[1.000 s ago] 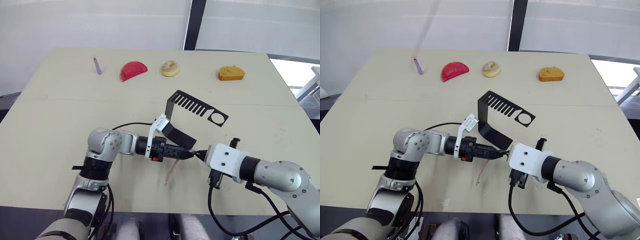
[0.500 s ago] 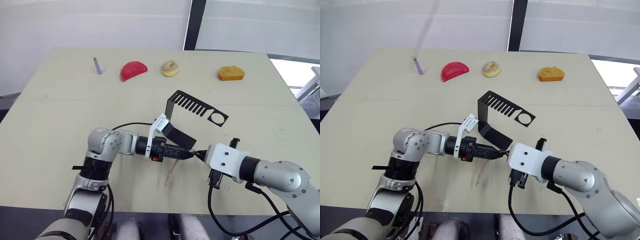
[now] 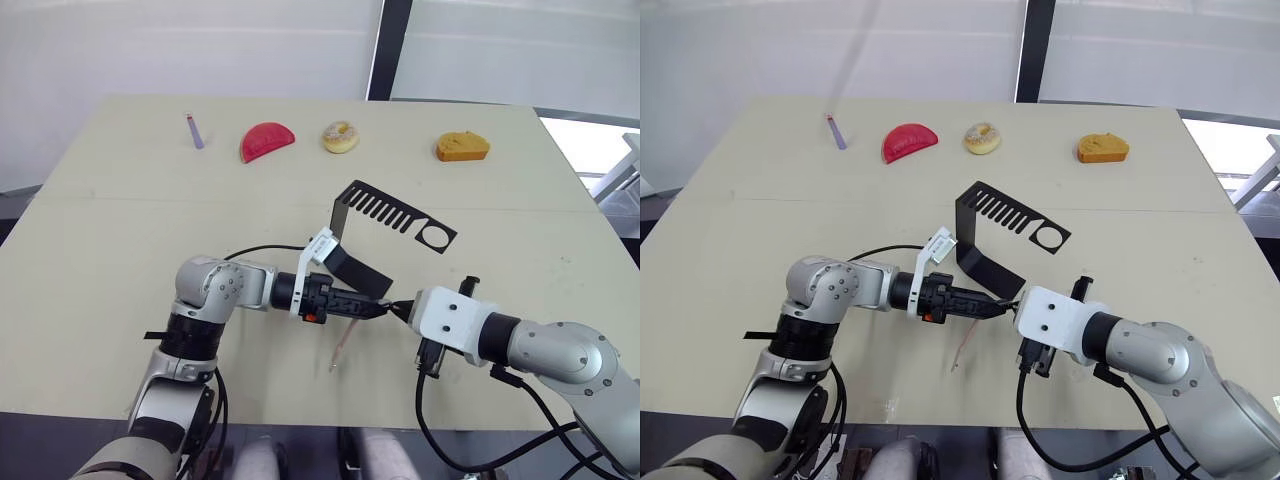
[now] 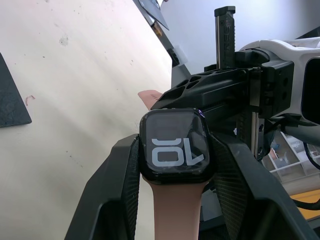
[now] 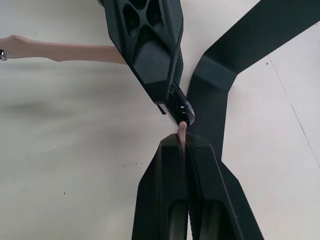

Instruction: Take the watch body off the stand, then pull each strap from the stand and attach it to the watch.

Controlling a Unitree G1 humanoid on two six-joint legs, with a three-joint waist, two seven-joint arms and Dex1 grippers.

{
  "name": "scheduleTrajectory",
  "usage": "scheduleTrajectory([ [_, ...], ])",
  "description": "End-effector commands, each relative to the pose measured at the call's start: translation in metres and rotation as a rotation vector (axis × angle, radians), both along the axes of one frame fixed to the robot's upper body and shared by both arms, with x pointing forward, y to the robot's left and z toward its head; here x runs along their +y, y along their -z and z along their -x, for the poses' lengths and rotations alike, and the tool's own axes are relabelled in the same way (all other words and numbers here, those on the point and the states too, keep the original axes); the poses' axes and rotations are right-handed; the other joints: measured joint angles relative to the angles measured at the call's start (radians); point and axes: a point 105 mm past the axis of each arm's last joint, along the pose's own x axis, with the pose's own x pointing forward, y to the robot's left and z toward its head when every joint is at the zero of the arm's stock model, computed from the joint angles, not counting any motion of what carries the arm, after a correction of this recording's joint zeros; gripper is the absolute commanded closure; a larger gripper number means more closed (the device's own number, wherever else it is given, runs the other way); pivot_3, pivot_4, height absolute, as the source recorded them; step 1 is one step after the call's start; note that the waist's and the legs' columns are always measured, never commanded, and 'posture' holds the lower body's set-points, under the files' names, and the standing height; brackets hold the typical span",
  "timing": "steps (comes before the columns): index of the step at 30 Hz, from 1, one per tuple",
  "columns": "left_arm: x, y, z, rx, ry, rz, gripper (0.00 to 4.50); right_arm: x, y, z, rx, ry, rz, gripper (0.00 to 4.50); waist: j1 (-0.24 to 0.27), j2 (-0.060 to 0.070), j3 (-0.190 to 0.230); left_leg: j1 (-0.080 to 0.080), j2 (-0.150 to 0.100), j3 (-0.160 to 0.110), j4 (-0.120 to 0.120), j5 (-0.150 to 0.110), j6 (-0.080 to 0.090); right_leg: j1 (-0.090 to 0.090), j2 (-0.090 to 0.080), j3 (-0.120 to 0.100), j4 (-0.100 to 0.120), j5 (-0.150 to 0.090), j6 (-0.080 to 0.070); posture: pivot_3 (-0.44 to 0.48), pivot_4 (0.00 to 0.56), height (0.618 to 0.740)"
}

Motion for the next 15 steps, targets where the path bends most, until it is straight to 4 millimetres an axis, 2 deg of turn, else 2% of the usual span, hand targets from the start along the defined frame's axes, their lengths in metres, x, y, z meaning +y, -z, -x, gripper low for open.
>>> scheduleTrajectory([
  [1,-0.0199,-0.0218,0.0211,-0.05,0.141,0.09,2.9,0.0167,-0.0102,0.0108,-0.049,-0.093,-0.027,4.5,0.0,0.0,0.0,0.0,0.0,0.0,0.0,0.0,0.0,0.0,0.0,0.0,0.0,0.0,0.0,0.0,0.15,0.737],
  [15,-0.0203,-0.0222,0.0225,-0.053,0.149,0.093,2.9,0.016,-0.0082,0.011,-0.047,-0.091,-0.025,4.5,0.0,0.0,0.0,0.0,0.0,0.0,0.0,0.0,0.0,0.0,0.0,0.0,0.0,0.0,0.0,0.0,0.15,0.737],
])
